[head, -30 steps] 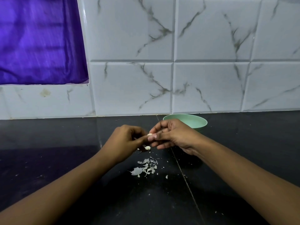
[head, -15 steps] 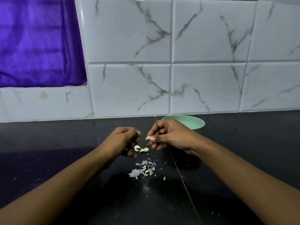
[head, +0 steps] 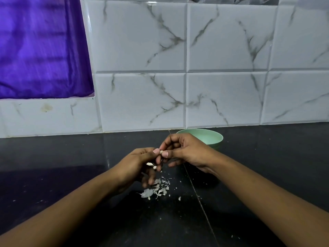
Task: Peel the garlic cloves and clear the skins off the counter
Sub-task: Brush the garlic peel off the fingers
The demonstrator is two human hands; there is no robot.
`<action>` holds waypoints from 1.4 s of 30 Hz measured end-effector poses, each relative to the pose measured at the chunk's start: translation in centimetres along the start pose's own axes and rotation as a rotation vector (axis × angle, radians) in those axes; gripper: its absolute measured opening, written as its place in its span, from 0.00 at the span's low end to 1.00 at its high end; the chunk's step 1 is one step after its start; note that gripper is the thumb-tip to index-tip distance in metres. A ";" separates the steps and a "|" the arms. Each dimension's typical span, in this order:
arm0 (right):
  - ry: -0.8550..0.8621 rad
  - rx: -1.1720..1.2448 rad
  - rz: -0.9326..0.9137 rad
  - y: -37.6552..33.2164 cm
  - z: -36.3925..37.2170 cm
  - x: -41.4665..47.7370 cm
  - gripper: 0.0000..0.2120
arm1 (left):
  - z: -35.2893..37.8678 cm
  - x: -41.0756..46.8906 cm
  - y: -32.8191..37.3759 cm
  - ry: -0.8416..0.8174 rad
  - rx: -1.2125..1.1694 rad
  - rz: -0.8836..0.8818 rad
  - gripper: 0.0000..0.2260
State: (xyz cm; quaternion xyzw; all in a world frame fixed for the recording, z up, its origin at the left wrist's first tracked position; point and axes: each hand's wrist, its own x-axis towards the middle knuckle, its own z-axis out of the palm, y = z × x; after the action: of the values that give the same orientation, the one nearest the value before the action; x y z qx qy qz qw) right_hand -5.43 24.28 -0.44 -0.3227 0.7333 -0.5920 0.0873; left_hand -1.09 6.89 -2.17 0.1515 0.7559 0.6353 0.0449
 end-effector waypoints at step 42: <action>0.454 -0.618 0.053 -1.8 -9.0 -0.8 0.11 | 5.7 10.5 1.9 0.177 0.001 -0.238 0.11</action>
State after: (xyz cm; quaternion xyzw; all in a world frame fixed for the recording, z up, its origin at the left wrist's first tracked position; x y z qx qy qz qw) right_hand -8.74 31.94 3.59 -0.1755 0.8859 -0.3971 -0.1635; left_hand -9.24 15.60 -0.11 0.0040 0.7699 0.6360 0.0530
